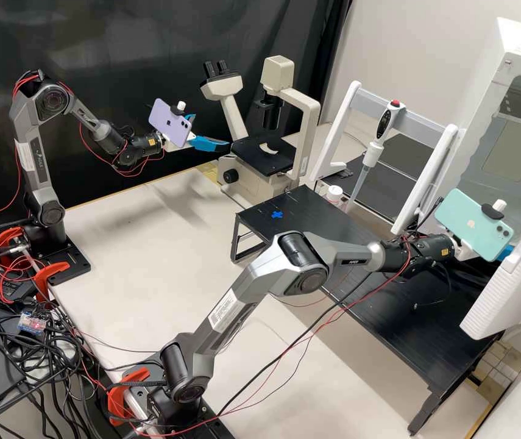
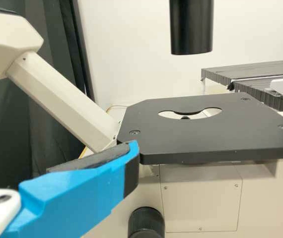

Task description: Move the petri dish to the microscope

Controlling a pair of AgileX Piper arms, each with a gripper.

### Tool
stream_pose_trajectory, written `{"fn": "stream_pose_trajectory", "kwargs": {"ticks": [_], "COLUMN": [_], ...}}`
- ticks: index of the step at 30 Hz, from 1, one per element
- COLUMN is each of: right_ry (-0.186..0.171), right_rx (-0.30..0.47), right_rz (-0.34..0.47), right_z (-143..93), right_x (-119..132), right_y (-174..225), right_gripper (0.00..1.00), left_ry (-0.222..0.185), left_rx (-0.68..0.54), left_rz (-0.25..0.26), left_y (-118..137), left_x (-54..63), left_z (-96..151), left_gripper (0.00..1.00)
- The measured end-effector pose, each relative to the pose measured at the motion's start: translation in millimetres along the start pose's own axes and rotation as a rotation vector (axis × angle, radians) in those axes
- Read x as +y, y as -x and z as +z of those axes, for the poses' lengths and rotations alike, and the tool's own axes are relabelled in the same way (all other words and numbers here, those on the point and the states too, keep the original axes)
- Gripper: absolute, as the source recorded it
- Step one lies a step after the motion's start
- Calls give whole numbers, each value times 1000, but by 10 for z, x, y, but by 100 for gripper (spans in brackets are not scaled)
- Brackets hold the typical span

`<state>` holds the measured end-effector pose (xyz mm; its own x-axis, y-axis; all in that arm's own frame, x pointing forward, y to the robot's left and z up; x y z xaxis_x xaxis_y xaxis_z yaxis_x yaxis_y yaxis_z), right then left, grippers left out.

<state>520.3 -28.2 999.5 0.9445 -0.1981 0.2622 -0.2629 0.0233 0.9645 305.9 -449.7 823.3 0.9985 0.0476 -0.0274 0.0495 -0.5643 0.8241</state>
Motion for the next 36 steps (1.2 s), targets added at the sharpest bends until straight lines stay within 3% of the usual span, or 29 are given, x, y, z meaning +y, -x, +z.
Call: {"fn": "stream_pose_trajectory", "kwargs": {"ticks": [3, 8, 12, 13, 18, 19, 25, 27, 28, 30, 36], "right_ry": [38, 57, 51, 33, 8, 2, -38, -35, -35, -33, 16], "right_rx": [3, 9, 12, 4, 11, 14, 7, 3, 2, 3, -4], "right_rz": [-15, -61, -79, -93, -94, -93, -123, -132, -136, -142, -139], "right_z": [-57, -127, -136, -139, -110, -115, -51, -30, -23, -22, 41], "right_x": [-59, -185, -267, -301, -353, -351, -440, -466, -476, -483, -440], "right_y": [-172, -361, -453, -478, -570, -577, -606, -610, -611, -612, -613], "right_gripper": [100, 100, 100, 100, 100, 0, 0, 0, 100, 100, 100], "left_ry": [0, 0, 0, 0, 0, 0, 0, 0, 0, 0, 0], "left_rx": [0, 0, 0, 0, 0, 0, 0, 0, 0, 0, 0], "left_rz": [0, 0, 0, 0, 0, 0, 0, 0, 0, 0, 0], "left_y": [0, 0, 0, 0, 0, 0, 0, 0, 0, 0, 0], "left_x": [0, 0, 0, 0, 0, 0, 0, 0, 0, 0, 0], "left_z": [0, 0, 0, 0, 0, 0, 0, 0, 0, 0, 0], "left_gripper": [100, 100, 100, 100, 100, 100, 100, 100, 100, 100, 100]}}
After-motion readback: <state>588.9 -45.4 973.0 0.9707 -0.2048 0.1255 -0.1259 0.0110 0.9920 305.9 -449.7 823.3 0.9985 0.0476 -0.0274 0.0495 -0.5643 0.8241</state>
